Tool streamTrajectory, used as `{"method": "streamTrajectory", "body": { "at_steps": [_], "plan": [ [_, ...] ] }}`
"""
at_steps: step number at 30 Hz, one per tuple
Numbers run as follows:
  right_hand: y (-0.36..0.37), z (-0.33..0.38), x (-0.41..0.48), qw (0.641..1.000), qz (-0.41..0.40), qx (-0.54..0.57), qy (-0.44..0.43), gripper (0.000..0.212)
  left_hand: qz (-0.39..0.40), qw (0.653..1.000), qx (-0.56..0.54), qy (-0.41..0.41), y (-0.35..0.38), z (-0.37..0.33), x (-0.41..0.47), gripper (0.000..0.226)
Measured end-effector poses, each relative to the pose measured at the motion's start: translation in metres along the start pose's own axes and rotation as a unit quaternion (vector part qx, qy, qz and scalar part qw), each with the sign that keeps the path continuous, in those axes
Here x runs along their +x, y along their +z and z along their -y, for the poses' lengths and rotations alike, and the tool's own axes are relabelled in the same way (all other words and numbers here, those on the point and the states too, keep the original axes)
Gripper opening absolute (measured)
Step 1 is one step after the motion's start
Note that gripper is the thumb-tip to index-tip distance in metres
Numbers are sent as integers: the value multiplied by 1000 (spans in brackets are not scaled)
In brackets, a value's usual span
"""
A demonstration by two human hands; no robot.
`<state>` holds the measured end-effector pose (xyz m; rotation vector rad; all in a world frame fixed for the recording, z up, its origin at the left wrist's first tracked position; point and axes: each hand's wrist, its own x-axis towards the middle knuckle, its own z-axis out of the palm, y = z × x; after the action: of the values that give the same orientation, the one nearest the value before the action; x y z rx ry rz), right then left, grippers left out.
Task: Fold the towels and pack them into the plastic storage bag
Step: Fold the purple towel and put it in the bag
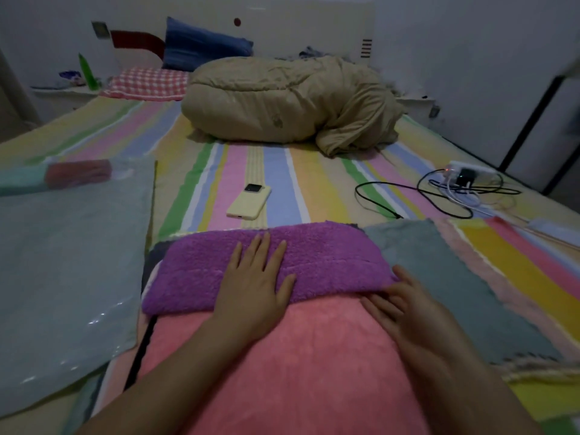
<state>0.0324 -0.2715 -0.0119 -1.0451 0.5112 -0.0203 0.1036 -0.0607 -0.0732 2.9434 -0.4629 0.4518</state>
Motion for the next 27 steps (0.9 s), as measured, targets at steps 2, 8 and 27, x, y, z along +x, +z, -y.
{"method": "streamTrajectory", "body": {
  "at_steps": [2, 8, 27],
  "plan": [
    [4, 0, 7, 999, -24, 32, 18, 36, -2, 1000, -2, -2, 0, 0, 1, 69],
    [31, -8, 16, 964, -122, -195, -134, 57, -49, 990, -129, 2, -6, 2, -3, 63],
    [127, -60, -32, 774, 181, -469, -386, 41, 10, 756, -601, -258, -68, 116, -18, 43]
  ]
}}
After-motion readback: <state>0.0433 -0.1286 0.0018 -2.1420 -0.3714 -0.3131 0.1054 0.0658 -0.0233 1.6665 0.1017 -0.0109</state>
